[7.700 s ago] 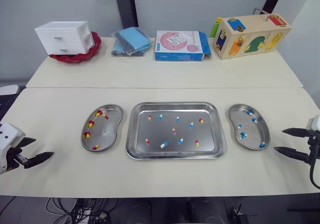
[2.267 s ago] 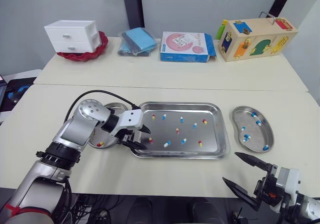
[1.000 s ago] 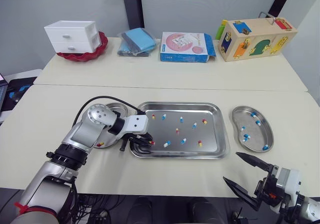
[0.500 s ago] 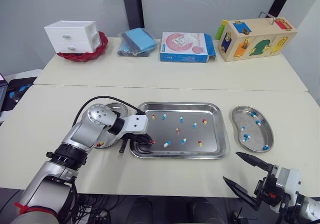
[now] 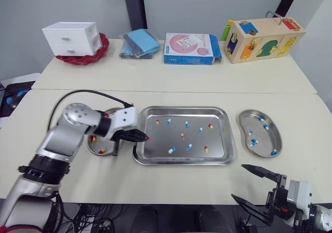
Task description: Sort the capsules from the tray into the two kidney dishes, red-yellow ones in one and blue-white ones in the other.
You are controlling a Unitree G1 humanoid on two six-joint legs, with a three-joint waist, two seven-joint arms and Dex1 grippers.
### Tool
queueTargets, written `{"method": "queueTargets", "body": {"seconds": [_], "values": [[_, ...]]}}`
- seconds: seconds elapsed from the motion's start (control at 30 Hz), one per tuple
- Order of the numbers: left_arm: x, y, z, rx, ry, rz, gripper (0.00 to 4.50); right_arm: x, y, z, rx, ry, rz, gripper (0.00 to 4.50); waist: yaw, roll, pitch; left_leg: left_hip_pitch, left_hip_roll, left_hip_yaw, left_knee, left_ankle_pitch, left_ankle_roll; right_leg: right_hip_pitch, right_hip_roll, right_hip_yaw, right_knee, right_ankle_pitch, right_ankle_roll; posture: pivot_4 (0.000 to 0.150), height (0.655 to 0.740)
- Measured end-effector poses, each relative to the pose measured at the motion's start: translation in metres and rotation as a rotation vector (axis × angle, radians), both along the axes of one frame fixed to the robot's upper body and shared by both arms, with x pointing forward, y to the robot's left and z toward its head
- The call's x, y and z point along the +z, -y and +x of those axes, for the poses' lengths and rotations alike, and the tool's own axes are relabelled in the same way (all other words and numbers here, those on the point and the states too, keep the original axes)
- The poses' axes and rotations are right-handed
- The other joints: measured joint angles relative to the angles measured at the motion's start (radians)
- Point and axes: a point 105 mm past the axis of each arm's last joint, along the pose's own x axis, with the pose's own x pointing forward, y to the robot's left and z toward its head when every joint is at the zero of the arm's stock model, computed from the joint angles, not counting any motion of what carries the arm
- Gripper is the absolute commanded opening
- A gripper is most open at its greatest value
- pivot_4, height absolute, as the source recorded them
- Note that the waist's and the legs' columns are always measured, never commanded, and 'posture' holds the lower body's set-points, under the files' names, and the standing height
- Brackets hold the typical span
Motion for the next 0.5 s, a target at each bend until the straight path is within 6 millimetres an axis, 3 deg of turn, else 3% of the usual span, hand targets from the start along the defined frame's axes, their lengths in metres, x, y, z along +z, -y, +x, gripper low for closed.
{"method": "queueTargets", "body": {"seconds": [0.27, 0.5], "values": [[0.006, -0.063, -0.012, 0.319, -0.021, -0.005, 0.03, 0.003, -0.007, 0.001, 0.109, 0.009, -0.014, 4.5, 0.003, 0.0, 0.0, 0.0, 0.0, 0.0, 0.0, 0.0, 0.0, 0.0, 0.0, 0.0, 0.0, 0.0, 0.0, 0.15, 0.74], [-0.001, -0.079, -0.013, 0.431, 0.002, -0.008, 0.03, 0.004, -0.005, 0.01, 0.113, 0.014, -0.003, 4.5, 0.007, -0.001, 0.0, 0.0, 0.0, 0.0, 0.0, 0.0, 0.0, -0.001, 0.0, 0.0, 0.0, 0.0, 0.0, 0.15, 0.74]]}}
